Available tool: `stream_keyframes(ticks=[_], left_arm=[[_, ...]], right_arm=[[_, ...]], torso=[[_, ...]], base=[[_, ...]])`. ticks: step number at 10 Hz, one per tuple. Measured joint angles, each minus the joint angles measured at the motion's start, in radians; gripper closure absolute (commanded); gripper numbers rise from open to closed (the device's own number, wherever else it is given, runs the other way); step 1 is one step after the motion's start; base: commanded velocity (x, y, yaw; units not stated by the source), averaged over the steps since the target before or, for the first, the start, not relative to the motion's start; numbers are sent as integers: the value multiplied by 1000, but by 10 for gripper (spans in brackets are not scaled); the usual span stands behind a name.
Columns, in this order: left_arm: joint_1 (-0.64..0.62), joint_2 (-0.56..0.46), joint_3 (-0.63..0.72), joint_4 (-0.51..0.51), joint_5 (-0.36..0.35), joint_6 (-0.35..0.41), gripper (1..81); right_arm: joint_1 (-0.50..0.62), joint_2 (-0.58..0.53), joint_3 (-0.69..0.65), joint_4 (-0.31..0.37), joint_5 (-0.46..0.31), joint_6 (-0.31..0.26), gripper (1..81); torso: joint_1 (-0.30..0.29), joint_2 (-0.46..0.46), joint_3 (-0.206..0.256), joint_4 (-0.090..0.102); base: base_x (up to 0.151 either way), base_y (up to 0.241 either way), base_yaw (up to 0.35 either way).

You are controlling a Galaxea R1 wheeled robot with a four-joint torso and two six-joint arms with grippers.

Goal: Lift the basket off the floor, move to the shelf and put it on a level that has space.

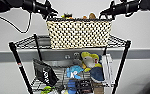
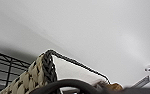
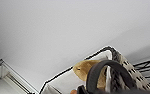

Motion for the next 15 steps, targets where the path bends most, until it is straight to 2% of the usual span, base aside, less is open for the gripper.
stream_keyframes(ticks=[3, 7, 8, 10, 12, 15], left_arm=[[43, 11, -56, -1, -26, 24, 811], [50, 20, -53, -1, -40, 44, 811], [51, 19, -45, 9, -42, 65, 10], [49, 11, -22, 12, -64, 71, 10], [49, 6, -17, 13, -66, 71, 10], [47, -39, 24, 19, -74, 73, 10]], right_arm=[[-54, 11, -48, 6, 50, -32, 811], [-65, 24, -67, 8, 64, -51, 811], [-66, 25, -66, 7, 50, -57, 10], [-97, 19, -51, 3, 23, -57, 10], [-94, 6, -36, 4, 27, -57, 10], [-63, -73, 15, 5, 27, -56, 10]], torso=[[0, 0, 0, 0], [-1, 0, 0, 0], [-1, 0, 0, 0], [-1, 0, 0, 0], [-1, 0, 0, 0], [0, 0, 0, 0]], base=[[0, 0, 0], [0, 0, 0], [0, 0, 0], [0, 0, 0], [0, 0, 0], [0, 0, 0]])
